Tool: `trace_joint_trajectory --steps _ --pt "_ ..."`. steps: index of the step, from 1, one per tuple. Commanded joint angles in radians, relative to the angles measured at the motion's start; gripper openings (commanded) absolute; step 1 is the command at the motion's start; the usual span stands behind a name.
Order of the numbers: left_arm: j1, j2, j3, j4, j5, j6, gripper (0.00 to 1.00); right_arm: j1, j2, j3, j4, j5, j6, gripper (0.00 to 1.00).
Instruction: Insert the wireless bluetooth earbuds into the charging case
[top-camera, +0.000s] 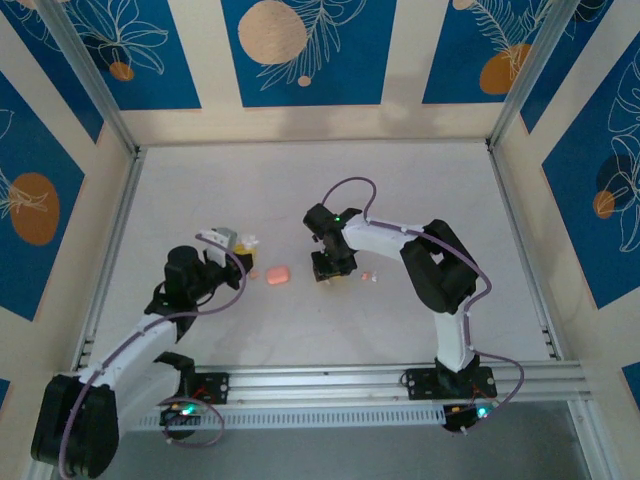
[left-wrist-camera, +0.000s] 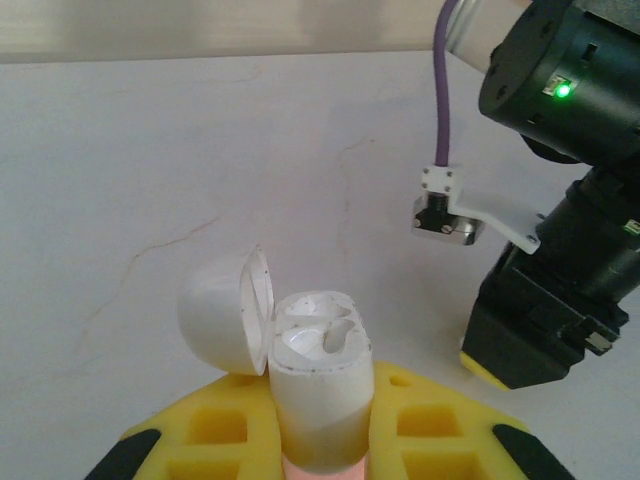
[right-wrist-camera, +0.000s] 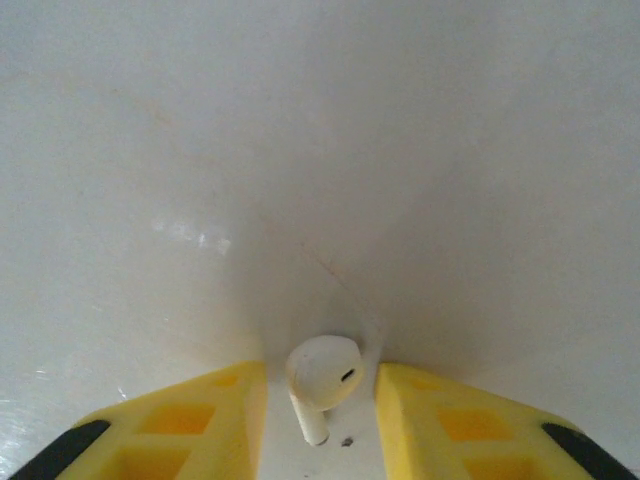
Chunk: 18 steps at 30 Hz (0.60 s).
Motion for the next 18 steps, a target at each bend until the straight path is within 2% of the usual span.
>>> trace_joint_trajectory --steps 1,8,18 --pt "-0.004 0.012 0.004 0.081 0.068 -0.01 0.14 0.0 -0.005 -0.006 -0.083 -0.031 0.026 0.39" --pt "-0.005 -0.025 0.002 0.041 0.043 0.009 0.14 -0.011 0.002 0.049 -0.099 -0.06 0.043 0.44" --pt "-0.005 -0.029 0.004 0.031 0.04 0.012 0.14 -0.017 0.083 0.139 -0.118 -0.063 0.029 0.4"
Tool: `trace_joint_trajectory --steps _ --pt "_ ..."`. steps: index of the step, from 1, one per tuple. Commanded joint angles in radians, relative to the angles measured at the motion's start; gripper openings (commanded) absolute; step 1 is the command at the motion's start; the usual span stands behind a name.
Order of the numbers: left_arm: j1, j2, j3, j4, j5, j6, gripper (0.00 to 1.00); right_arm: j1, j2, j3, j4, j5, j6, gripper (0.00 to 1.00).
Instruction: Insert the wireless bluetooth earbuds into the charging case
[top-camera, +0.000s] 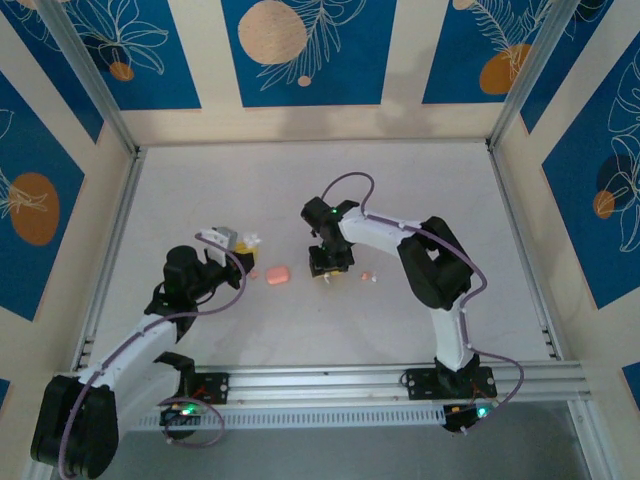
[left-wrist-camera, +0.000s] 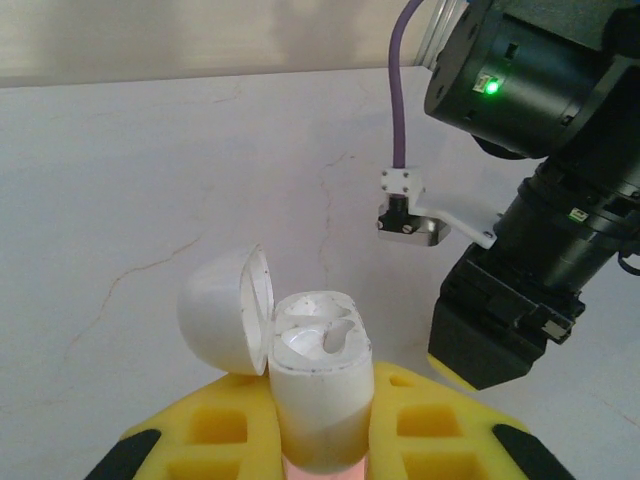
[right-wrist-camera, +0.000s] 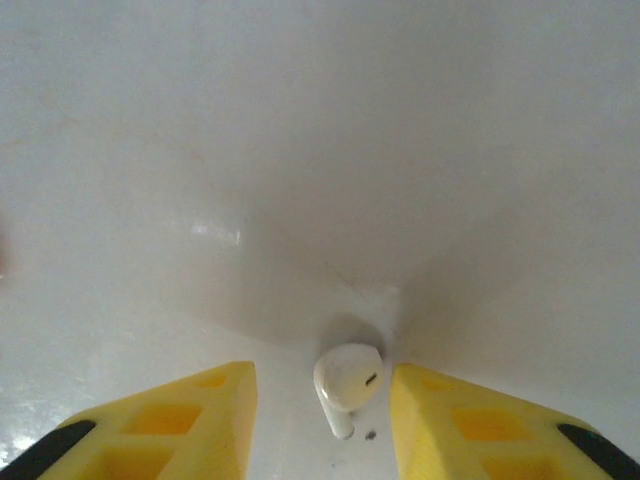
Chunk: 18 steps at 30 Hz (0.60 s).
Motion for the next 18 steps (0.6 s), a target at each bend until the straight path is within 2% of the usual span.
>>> trace_joint_trajectory --steps 1,18 --pt "-0.004 -0.015 0.005 0.006 0.018 0.017 0.14 -0.003 0.035 0.034 -0.041 -0.025 0.005 0.39" --pt "-0.004 0.002 0.014 -0.004 0.019 0.021 0.14 0.008 0.081 0.07 -0.097 0.016 -0.008 0.3"
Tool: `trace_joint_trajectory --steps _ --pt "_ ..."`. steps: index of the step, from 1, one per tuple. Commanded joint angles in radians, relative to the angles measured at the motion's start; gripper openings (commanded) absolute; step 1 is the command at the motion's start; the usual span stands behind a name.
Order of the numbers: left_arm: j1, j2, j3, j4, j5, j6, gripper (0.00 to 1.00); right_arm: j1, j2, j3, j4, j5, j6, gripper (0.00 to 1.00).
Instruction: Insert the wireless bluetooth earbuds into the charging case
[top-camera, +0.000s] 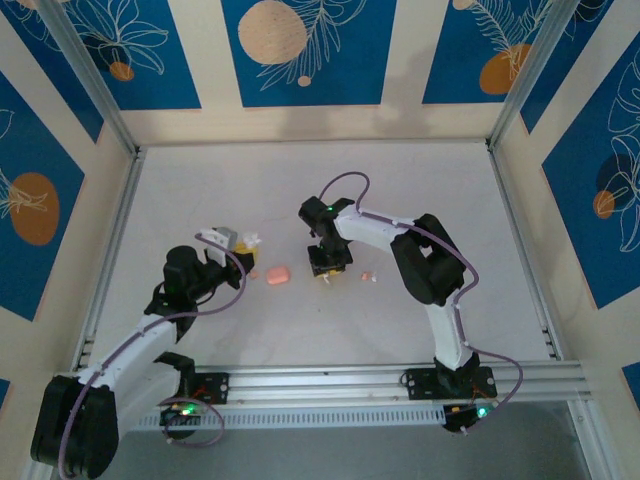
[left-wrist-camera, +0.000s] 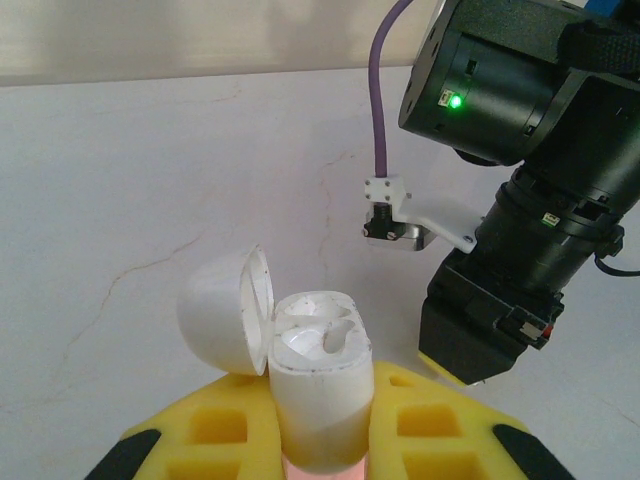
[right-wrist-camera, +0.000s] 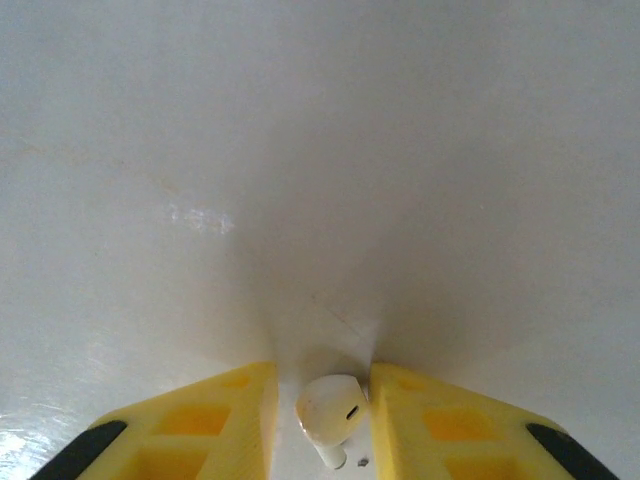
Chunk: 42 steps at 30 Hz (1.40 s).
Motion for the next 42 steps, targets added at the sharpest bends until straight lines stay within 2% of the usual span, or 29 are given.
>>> trace_joint_trajectory --steps 1,7,14,19,26,37,42 --pt "-0.004 0.002 0.015 0.0 0.02 0.021 0.14 0.008 0.029 0.018 -0.049 0.005 -0.003 0.29" --pt "-0.005 0.008 0.015 -0.002 0.022 0.027 0.13 0.013 -0.008 -0.011 -0.027 0.016 0.007 0.25" --pt "-0.034 0.041 -0.001 0.054 0.033 0.035 0.13 0.007 -0.122 -0.113 0.075 0.027 0.042 0.23" --pt "-0.11 0.13 -0.042 0.232 0.031 0.049 0.12 -0.014 -0.23 -0.219 0.192 0.016 0.071 0.23" --pt "-0.246 0.334 -0.053 0.482 0.009 0.107 0.12 -0.057 -0.414 -0.391 0.359 -0.016 0.094 0.23" --pt "-0.337 0.758 -0.01 1.0 0.02 0.048 0.1 -0.119 -0.666 -0.618 0.639 -0.085 0.089 0.23" --pt "-0.383 0.837 0.058 1.006 0.037 0.073 0.1 -0.122 -0.746 -0.689 0.76 -0.1 0.089 0.23"
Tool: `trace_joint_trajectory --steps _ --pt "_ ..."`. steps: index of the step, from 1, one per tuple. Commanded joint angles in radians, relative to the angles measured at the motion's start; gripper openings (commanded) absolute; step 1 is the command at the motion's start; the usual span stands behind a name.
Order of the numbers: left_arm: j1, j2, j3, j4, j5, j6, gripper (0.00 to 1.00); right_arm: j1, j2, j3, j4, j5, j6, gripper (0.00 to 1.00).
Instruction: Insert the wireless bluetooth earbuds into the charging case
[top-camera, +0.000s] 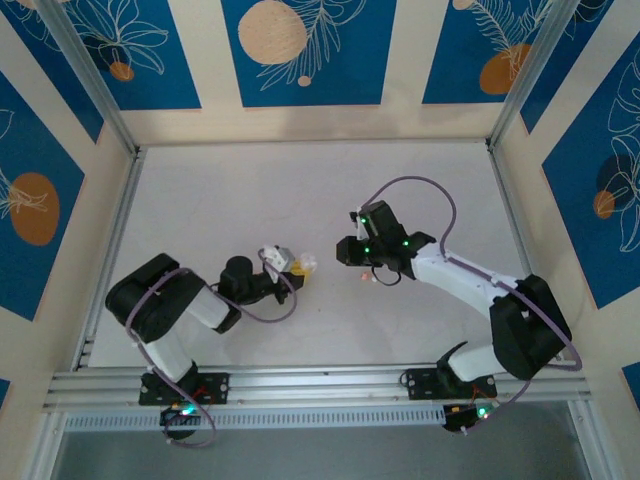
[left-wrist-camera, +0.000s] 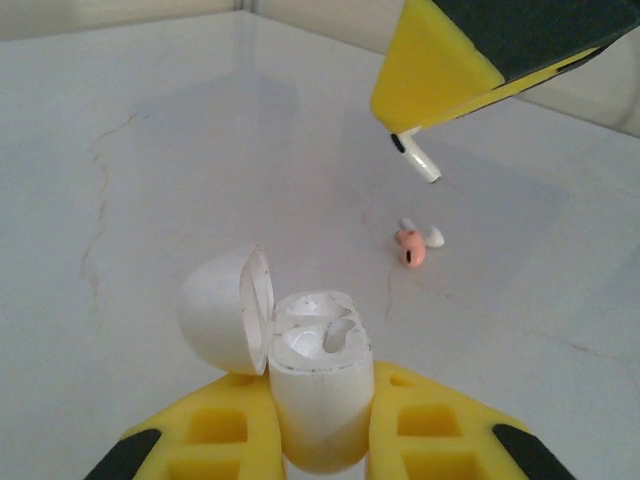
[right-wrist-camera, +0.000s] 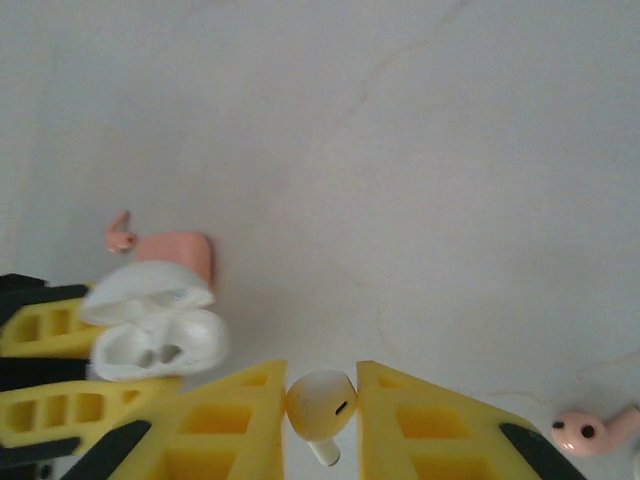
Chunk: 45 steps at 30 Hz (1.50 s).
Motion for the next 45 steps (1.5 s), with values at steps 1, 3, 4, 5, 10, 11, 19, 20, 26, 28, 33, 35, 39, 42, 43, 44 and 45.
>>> trace_joint_trajectory --steps 1,3,4,5,10,11,19,20,26,28,33,35,39,42,43,44,45 --pt "-0.031 0.027 0.053 0.132 0.031 0.006 0.1 -0.002 -0.059 -0.046 0.141 -0.039 0.013 0.23" --pt "-0.039 0.039 0.071 0.132 0.035 0.007 0.1 -0.001 -0.084 -0.073 0.195 -0.051 0.014 0.23" --pt "-0.042 0.044 0.079 0.132 0.036 0.006 0.1 0.0 -0.095 -0.087 0.223 -0.055 0.016 0.23" --pt "-0.046 0.048 0.085 0.132 0.036 0.007 0.1 0.001 -0.104 -0.097 0.245 -0.058 0.016 0.23" --pt "-0.059 0.054 0.103 0.132 0.032 0.002 0.1 0.009 -0.124 -0.118 0.303 -0.07 0.004 0.23" --pt "-0.06 0.054 0.105 0.132 0.029 0.0 0.1 0.012 -0.129 -0.123 0.317 -0.072 0.002 0.23" --pt "-0.073 0.049 0.122 0.132 0.022 -0.014 0.1 0.038 -0.141 -0.151 0.416 -0.061 -0.009 0.23" --pt "-0.073 0.048 0.124 0.132 0.02 -0.017 0.1 0.038 -0.139 -0.152 0.421 -0.061 -0.01 0.23" --pt "-0.073 0.031 0.131 0.132 0.01 -0.036 0.1 0.05 -0.126 -0.159 0.447 -0.056 -0.01 0.23" --pt "-0.074 0.024 0.131 0.132 0.006 -0.042 0.1 0.051 -0.125 -0.161 0.451 -0.053 -0.013 0.23" --pt "-0.073 -0.003 0.128 0.134 -0.013 -0.047 0.1 0.052 -0.123 -0.171 0.46 -0.05 -0.012 0.23" --pt "-0.073 -0.013 0.129 0.133 -0.015 -0.048 0.1 0.054 -0.123 -0.176 0.461 -0.047 -0.01 0.23" --pt "-0.073 -0.03 0.132 0.134 -0.008 -0.053 0.1 0.058 -0.123 -0.185 0.474 -0.041 -0.01 0.23" --pt "-0.073 -0.04 0.132 0.133 -0.011 -0.057 0.1 0.06 -0.126 -0.189 0.481 -0.036 -0.013 0.23" --pt "-0.073 -0.045 0.131 0.132 -0.016 -0.057 0.1 0.061 -0.128 -0.191 0.484 -0.038 -0.014 0.23" --pt "-0.073 -0.049 0.131 0.133 -0.023 -0.057 0.1 0.061 -0.13 -0.194 0.486 -0.037 -0.014 0.23" --pt "-0.073 -0.052 0.129 0.133 -0.027 -0.056 0.1 0.061 -0.132 -0.195 0.486 -0.039 -0.015 0.23"
